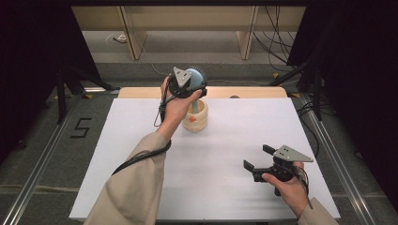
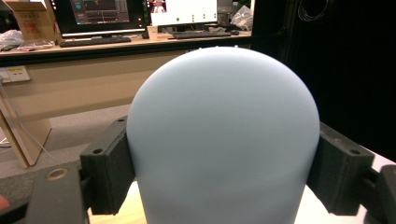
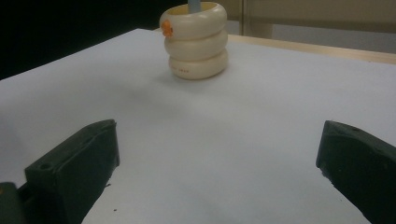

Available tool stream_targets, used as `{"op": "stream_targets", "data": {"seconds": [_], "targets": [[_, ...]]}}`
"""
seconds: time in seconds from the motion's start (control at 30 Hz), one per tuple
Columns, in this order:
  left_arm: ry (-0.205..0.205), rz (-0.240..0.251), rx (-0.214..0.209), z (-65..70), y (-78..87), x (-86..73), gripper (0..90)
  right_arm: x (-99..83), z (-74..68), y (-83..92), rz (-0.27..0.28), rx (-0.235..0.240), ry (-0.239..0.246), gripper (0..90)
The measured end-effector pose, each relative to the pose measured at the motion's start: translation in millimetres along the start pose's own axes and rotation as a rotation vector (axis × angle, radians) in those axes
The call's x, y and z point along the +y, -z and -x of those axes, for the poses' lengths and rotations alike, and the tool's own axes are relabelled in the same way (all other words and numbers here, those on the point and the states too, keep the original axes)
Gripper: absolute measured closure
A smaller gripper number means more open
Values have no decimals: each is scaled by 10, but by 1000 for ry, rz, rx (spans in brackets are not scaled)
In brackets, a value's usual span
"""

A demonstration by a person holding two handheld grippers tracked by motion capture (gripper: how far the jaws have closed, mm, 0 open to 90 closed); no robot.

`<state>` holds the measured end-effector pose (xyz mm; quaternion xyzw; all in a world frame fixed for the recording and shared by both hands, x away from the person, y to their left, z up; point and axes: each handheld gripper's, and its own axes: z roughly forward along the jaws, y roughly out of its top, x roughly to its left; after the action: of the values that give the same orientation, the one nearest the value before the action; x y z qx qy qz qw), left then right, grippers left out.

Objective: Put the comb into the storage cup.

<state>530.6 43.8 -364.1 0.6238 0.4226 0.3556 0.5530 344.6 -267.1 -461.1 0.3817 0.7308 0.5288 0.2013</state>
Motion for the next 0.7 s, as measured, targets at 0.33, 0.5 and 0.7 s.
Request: {"op": "stream_targets", "data": {"seconds": [0.33,0.5,0.7], "targets": [[-8,-9,4,1,-20,-62,194,0,-2,-1,-2,1,-2,2],[-6,-13,5,3,-31,-93,194,0,0,-3,0,1,0,2],[-8,-17,5,9,-45,-132,194,0,2,-3,1,1,1,2]]}}
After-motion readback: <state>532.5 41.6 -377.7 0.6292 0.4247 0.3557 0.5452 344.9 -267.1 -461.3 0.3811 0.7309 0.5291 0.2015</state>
